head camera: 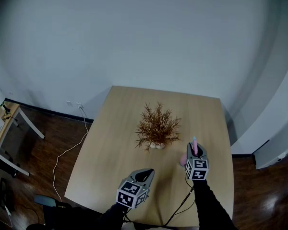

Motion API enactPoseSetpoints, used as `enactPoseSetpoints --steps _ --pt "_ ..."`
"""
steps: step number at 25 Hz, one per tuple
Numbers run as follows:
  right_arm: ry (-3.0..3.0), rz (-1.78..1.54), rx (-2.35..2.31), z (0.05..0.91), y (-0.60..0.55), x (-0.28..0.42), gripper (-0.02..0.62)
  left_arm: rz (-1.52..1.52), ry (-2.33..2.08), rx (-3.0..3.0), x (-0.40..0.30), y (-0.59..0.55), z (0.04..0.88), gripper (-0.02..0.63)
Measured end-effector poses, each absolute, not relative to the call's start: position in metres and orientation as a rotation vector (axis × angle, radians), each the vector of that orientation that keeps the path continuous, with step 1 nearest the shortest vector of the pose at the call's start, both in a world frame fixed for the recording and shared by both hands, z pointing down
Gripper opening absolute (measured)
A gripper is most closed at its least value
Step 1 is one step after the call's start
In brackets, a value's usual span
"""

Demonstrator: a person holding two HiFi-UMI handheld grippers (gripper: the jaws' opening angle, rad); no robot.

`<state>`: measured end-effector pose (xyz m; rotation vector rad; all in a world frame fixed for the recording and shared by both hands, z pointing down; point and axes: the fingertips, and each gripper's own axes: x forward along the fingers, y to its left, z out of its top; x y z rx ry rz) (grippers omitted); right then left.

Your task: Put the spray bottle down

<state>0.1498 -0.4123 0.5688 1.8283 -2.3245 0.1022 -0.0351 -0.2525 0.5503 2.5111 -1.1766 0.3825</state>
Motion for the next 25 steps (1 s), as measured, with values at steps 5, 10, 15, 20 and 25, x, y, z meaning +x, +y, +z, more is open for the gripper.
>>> enactPoseSetpoints --steps 5,10,15,20,25 --pt "-2.360 0.117 1.806 0.568 -0.405 0.146 0.195 0.365 -1.175 2.515 -0.036 -0.247 0.546 0.017" --pt "-2.359 0.099 1.821 0.566 -0.392 0.150 0.195 0.351 -1.180 2.525 -0.038 -0.242 0.543 0.017" --pt "-2.362 0.087 1.831 0.559 -0.376 0.155 0.195 0.349 -1.173 2.536 -0.035 -0.235 0.541 0.017" --pt "-2.360 0.078 1.823 0.554 -0.332 0.153 0.195 0.339 -1.160 2.550 -0.034 -0.223 0.537 0.017" --pt "-2.357 0.178 1.807 0.582 -0.260 0.146 0.195 0.339 -1.150 2.542 -0.036 -0.208 0.542 0.017"
